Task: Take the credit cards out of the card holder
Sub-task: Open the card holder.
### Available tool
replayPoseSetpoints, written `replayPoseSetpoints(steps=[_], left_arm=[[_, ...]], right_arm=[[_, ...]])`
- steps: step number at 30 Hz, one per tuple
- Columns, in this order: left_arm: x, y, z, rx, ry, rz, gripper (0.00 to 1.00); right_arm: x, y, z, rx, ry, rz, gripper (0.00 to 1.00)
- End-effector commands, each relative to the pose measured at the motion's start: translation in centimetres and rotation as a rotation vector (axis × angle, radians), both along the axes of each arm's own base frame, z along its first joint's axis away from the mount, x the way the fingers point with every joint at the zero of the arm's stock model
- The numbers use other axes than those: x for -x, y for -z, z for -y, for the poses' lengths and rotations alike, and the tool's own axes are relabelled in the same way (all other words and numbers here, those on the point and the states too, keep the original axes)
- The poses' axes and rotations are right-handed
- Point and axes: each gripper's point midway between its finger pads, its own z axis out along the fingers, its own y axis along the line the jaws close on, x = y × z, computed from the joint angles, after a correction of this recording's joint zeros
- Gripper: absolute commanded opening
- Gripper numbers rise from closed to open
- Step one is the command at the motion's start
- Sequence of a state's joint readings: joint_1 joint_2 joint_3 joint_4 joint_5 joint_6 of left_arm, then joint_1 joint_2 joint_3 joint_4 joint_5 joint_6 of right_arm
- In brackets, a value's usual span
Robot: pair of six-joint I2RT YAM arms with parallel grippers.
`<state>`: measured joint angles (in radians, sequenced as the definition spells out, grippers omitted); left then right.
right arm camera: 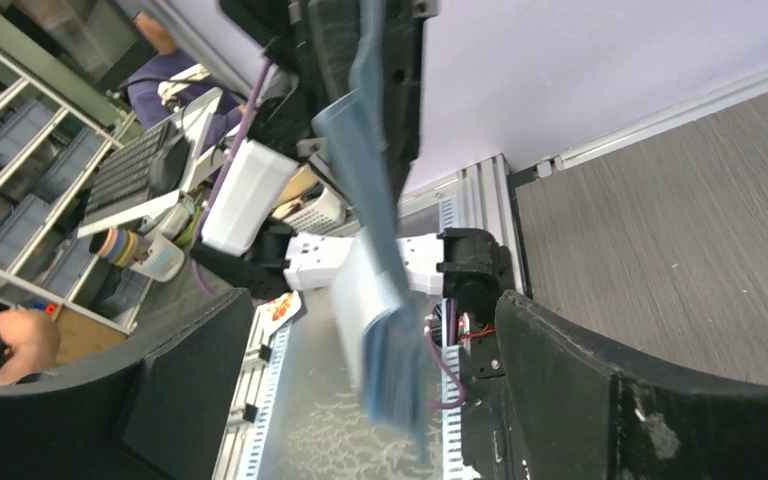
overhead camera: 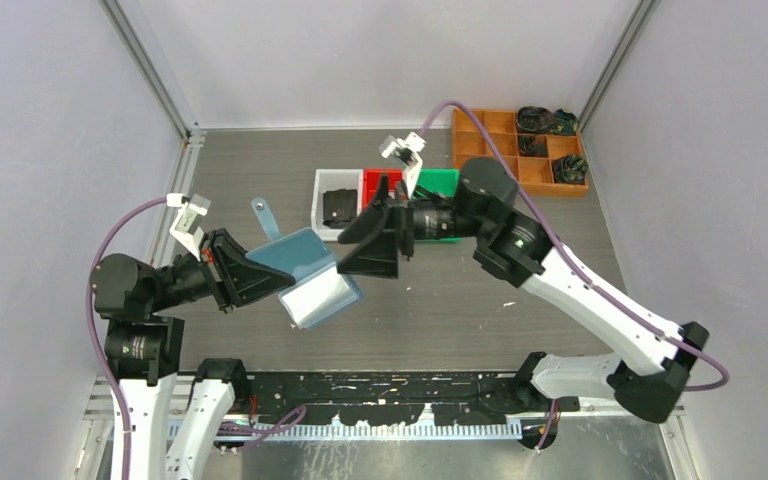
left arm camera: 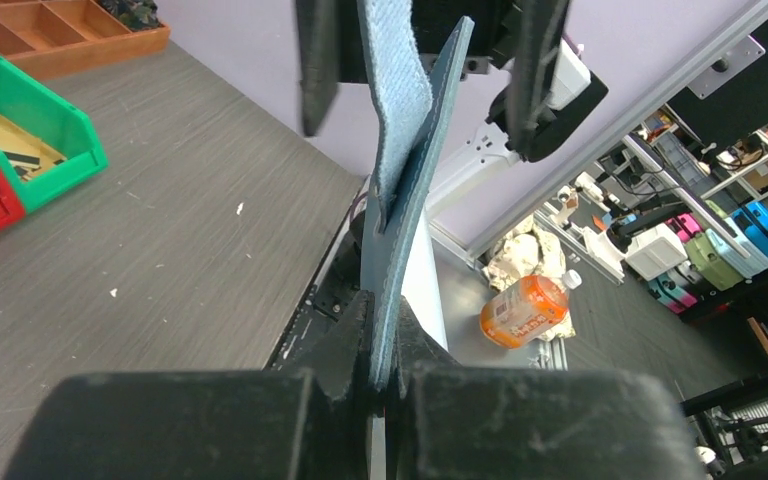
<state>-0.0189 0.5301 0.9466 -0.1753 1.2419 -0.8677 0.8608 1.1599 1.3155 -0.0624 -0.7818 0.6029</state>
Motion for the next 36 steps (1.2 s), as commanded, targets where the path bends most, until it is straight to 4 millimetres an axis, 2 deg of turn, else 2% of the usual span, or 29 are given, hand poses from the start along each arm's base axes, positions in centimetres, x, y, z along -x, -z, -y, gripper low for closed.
replayPoseSetpoints(steps=[1,3,6,8,11,12,13,14,16,21,22,23,25,27,29,30,36], left_arm=[[1.6,-2.0,0.1,0.012,0.019,0.074,0.00],[1.6,-1.9,0.1,0.012,0.021,0.066,0.00],[1.4,-1.7,0.1,0.011,0.024,0.053,0.00],[1.2,-1.6,0.1,0.011,0.022,0.041,0.00],[1.0,-1.3,0.1,0.005,0.018,0.034,0.00],[1.0,-1.3,0.0,0.001,0.015,0.041,0.00],[1.0,-1.1,0.0,-0.003,0.014,0.034,0.01],[1.0,-1.0,0.0,-0.007,0.011,0.039,0.03],[0.9,-0.7,-0.1,-0.020,-0.005,0.040,0.15],[0.0,0.1,-0.7,-0.076,-0.105,0.110,0.81],[-0.5,0.2,-0.9,-0.083,-0.145,0.126,0.87],[-1.0,0.1,-1.2,-0.081,-0.197,0.139,0.88],[-1.3,-0.3,-1.4,-0.062,-0.232,0.160,0.87],[-1.4,-1.0,-1.4,-0.031,-0.245,0.177,0.71],[-1.6,-1.8,-1.2,-0.007,-0.229,0.194,0.48],[-1.7,-2.1,-1.1,-0.002,-0.209,0.193,0.40],[-1.7,-3.7,-0.5,0.010,-0.127,0.165,0.04]], right_arm=[[-2.1,-3.5,-1.6,-0.071,0.046,0.083,0.95],[-1.6,-4.2,-2.4,-0.094,-0.003,0.092,0.92],[-0.2,-4.3,-3.5,-0.100,-0.065,0.124,0.88],[0.3,-4.1,-4.3,-0.095,-0.090,0.122,0.78],[0.8,-3.8,-5.0,-0.096,-0.117,0.111,0.51],[0.7,-3.7,-5.2,-0.101,-0.114,0.106,0.37],[0.7,-3.6,-5.4,-0.103,-0.115,0.097,0.18],[0.6,-3.6,-5.5,-0.105,-0.113,0.088,0.05],[0.2,-3.3,-5.6,-0.101,-0.092,0.071,0.01],[-2.1,-3.2,-5.7,-0.082,0.054,-0.015,0.01],[-2.2,-3.2,-5.6,-0.080,0.063,-0.036,0.01],[-2.2,-3.3,-5.7,-0.076,0.058,-0.059,0.01],[-2.0,-3.4,-5.9,-0.069,0.039,-0.105,0.01],[-1.8,-3.3,-6.2,-0.058,0.014,-0.146,0.01],[-1.7,-3.2,-6.3,-0.051,0.008,-0.173,0.01],[-1.7,-3.1,-6.3,-0.051,0.008,-0.177,0.01],[-1.8,-2.9,-6.1,-0.071,0.027,-0.191,0.01]])
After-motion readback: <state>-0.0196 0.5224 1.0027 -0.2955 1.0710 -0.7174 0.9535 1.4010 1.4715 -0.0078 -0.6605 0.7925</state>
